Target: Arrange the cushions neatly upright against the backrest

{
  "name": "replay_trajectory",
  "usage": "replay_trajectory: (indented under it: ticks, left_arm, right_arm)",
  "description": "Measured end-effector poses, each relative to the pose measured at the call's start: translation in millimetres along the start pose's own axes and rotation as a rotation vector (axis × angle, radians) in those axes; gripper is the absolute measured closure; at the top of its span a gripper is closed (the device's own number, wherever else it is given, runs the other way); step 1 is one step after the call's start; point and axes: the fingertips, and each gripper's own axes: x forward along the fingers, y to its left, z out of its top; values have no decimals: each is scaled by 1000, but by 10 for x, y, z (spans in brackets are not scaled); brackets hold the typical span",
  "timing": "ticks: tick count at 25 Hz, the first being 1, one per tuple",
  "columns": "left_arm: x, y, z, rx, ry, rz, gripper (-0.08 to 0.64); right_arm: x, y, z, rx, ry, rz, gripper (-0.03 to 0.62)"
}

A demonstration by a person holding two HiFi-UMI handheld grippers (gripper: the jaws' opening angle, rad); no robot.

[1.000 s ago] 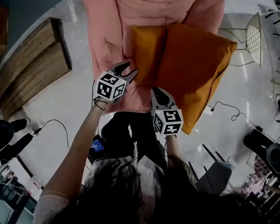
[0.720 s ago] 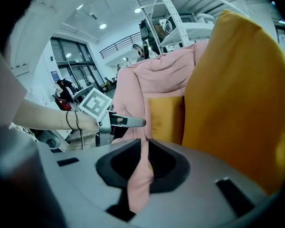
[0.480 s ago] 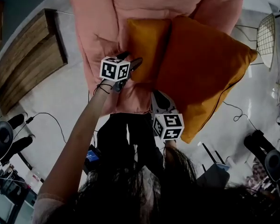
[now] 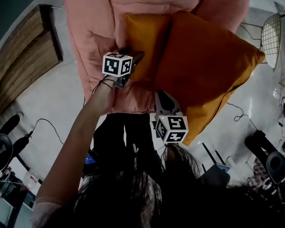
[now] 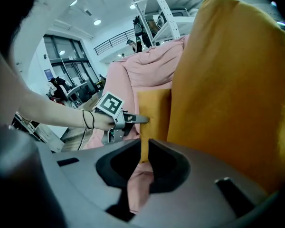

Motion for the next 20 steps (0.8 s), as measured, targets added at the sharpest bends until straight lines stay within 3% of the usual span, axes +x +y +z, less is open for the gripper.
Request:
replay_trajectory:
  ticks: [3,8,16,20]
  left_arm:
    - [-65,-26,-7,-15,25,8,350]
    - [-215,-165,-58,-101,36,-5,451]
    - [-636,-512,-221,-180,24,-98,522]
    - [-1055,-687,-432,-210,13,-108,534]
  right_arm:
    - [-54,-12,59,4,-18,-13,532]
    - [-171,-48,8,18,-35,-40,532]
    - [-394,-82,-113,96,-65,-88,532]
    - [-513,-32,-209,101,-72,-106,532]
